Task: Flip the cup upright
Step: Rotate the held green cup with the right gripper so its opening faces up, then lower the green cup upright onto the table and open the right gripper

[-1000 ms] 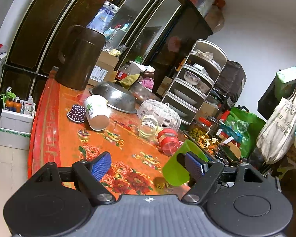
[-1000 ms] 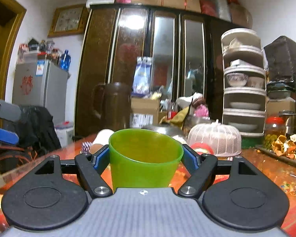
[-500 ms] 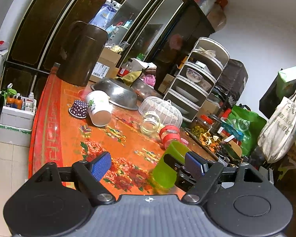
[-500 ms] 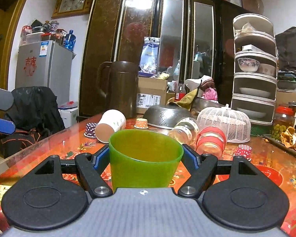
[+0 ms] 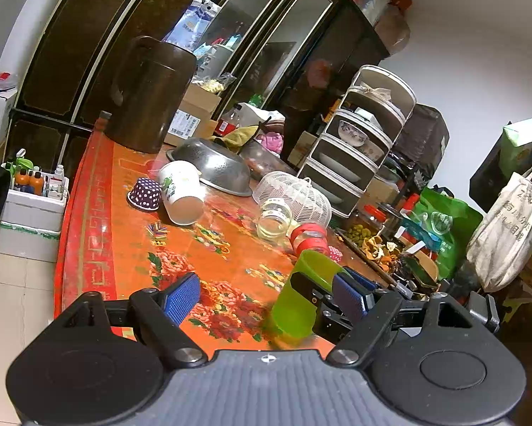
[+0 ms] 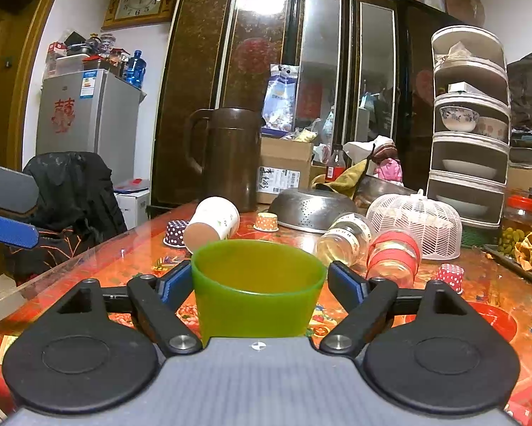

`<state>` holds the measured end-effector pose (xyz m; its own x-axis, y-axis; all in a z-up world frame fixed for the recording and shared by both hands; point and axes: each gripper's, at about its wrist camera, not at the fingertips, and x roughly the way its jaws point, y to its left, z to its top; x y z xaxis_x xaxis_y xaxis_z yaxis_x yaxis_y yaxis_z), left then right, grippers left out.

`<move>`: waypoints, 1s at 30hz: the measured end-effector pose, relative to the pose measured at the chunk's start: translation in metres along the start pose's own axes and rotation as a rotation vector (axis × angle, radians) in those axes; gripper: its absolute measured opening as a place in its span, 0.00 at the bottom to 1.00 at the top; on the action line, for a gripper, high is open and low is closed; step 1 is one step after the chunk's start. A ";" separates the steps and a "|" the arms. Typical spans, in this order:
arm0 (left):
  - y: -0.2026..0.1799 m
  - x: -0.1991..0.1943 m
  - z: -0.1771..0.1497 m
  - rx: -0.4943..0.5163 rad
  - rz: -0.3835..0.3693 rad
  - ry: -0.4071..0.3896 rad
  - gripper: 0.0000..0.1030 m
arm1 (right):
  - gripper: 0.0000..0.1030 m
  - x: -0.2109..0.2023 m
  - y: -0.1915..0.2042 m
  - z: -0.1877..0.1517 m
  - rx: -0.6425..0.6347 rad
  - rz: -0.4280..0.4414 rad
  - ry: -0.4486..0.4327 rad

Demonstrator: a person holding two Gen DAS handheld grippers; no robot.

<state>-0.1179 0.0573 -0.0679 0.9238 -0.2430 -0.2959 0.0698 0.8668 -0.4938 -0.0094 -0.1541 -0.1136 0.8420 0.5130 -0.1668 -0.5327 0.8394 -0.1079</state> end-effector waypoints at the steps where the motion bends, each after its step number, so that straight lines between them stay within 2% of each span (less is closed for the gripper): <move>1: 0.000 0.000 0.000 0.000 0.000 0.000 0.82 | 0.83 0.001 0.000 0.001 0.001 0.003 0.004; 4: 0.000 0.002 -0.001 0.008 0.009 0.009 0.82 | 0.91 0.002 0.000 0.000 0.009 0.013 0.022; 5: 0.000 0.003 -0.001 0.020 0.017 0.010 0.85 | 0.94 0.001 -0.001 -0.001 0.019 0.015 0.030; 7: -0.004 0.003 -0.002 0.073 0.044 -0.008 0.98 | 0.97 -0.007 -0.006 0.000 0.060 0.022 0.034; 8: -0.008 0.002 -0.003 0.115 0.072 -0.027 1.00 | 0.99 -0.013 -0.008 0.001 0.082 0.026 0.036; 11: -0.019 0.006 -0.002 0.220 0.168 -0.025 1.00 | 0.99 -0.024 -0.017 0.010 0.150 0.009 0.116; 13: -0.022 0.006 0.004 0.232 0.191 -0.003 1.00 | 0.99 -0.032 -0.020 0.021 0.175 -0.040 0.188; 15: -0.028 0.008 0.013 0.233 0.216 0.051 1.00 | 0.99 -0.043 -0.023 0.030 0.180 -0.071 0.218; 18: -0.043 0.004 0.023 0.261 0.216 0.094 1.00 | 0.99 -0.064 -0.029 0.046 0.193 -0.105 0.230; 22: -0.069 -0.008 0.030 0.297 0.219 0.110 1.00 | 0.99 -0.093 -0.034 0.063 0.217 -0.111 0.227; 24: -0.082 -0.017 0.030 0.303 0.190 0.109 1.00 | 0.99 -0.105 -0.034 0.067 0.203 -0.099 0.241; 27: -0.099 -0.022 0.032 0.319 0.166 0.149 1.00 | 0.99 -0.123 -0.037 0.072 0.185 -0.042 0.215; 30: -0.109 -0.023 0.032 0.324 0.140 0.159 1.00 | 0.99 -0.128 -0.040 0.075 0.191 -0.026 0.216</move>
<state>-0.1349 -0.0175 0.0195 0.8645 -0.1547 -0.4783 0.0856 0.9829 -0.1631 -0.0894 -0.2395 -0.0149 0.8070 0.4575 -0.3734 -0.4680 0.8811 0.0683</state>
